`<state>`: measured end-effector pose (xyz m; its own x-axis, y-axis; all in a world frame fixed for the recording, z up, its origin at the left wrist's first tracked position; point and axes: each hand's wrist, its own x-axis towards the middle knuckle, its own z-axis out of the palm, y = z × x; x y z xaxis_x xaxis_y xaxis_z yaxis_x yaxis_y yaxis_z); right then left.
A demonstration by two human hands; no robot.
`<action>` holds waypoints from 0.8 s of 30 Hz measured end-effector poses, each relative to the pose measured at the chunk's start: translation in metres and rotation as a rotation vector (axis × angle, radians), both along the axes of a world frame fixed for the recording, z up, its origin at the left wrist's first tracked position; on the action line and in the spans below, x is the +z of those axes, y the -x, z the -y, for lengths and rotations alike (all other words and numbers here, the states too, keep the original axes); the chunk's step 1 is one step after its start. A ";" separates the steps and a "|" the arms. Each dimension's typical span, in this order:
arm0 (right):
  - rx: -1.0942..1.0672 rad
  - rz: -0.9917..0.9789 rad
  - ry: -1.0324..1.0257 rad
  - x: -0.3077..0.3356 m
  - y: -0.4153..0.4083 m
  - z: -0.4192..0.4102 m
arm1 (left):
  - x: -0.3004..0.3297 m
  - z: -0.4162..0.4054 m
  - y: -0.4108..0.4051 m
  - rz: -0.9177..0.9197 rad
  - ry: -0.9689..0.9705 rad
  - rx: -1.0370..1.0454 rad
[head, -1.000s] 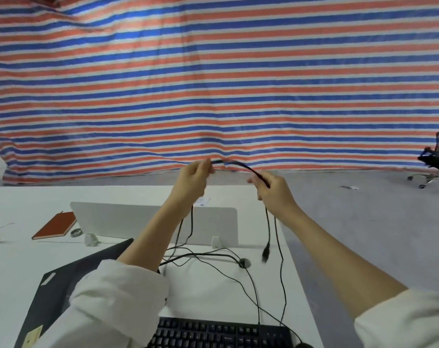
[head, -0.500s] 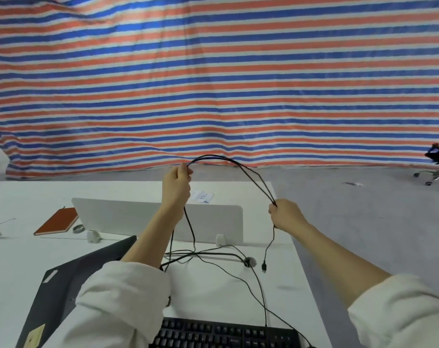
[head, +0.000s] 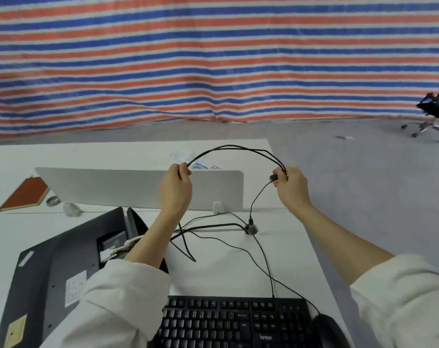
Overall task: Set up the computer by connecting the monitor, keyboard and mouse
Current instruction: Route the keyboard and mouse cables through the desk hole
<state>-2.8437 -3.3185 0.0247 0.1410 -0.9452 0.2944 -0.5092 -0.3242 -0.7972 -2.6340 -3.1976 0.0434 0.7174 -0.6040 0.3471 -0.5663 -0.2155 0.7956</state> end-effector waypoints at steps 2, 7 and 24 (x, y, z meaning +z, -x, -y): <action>-0.010 -0.012 -0.011 -0.006 -0.007 0.004 | -0.006 0.011 -0.002 0.026 -0.060 0.038; -0.015 -0.022 -0.097 -0.023 -0.011 0.014 | -0.017 0.028 -0.006 0.107 -0.205 0.061; -0.144 0.002 0.048 -0.061 -0.007 0.050 | -0.064 0.053 -0.024 0.046 -0.251 -0.012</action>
